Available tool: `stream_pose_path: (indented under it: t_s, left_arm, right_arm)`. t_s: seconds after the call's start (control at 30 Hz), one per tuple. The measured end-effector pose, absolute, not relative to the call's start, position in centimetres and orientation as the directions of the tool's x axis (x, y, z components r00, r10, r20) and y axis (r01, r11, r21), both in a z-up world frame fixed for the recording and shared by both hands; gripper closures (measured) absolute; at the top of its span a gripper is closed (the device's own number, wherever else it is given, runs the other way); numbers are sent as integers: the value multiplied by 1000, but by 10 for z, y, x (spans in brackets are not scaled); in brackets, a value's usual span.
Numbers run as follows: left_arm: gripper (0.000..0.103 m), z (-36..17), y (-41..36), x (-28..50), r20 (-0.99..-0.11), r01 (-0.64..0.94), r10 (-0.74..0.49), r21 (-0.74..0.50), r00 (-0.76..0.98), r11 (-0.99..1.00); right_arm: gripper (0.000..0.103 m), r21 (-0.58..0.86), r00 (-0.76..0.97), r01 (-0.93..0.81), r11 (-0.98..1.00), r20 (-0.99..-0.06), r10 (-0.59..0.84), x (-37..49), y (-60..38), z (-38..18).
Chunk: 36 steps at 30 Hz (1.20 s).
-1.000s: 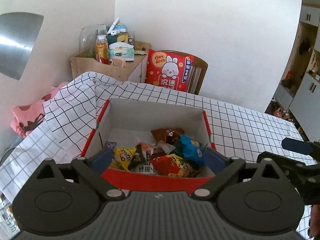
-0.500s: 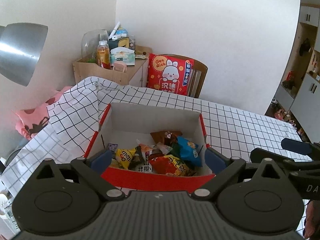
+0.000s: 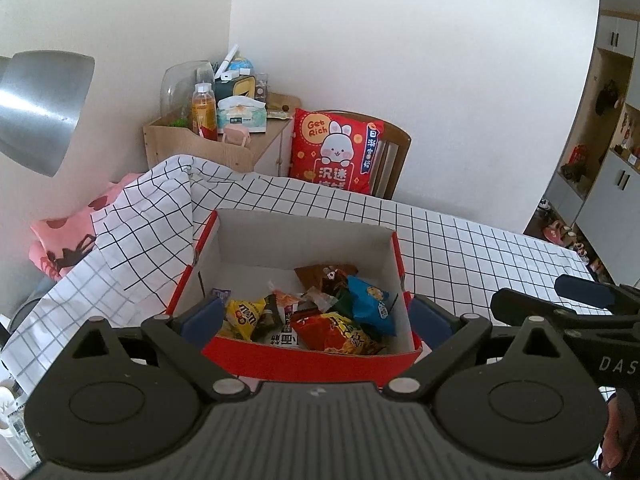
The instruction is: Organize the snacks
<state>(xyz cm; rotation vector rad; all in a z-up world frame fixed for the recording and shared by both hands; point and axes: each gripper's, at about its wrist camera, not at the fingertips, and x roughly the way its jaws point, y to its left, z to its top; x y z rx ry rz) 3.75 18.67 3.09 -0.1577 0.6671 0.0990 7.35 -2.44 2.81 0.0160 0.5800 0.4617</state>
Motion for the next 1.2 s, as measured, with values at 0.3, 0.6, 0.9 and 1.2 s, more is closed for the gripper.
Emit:
stream_pose_path:
  t_s: [0.3,0.6,0.9,1.2]
  left_arm:
    - [3,34,185,36,-625,-134,29,-122,780,984]
    - [3,35,185,37,-630,-139,38,-111,775,984]
    - [3,30,185,38,-654,-143,33,-115,756,983]
    - [3,25,181,40,-665,-145,38,-107,746,984]
  right_arm:
    - [0,152,730,-408,900,-537,422,77,-25,29]
    - [0,153,723,-407,901,-549,419,77,-24,27]
    - [0,152,715,-398,905,-567,410,78,-25,23]
    - [0,153,712,-391,908,-575,404,77,-28,20]
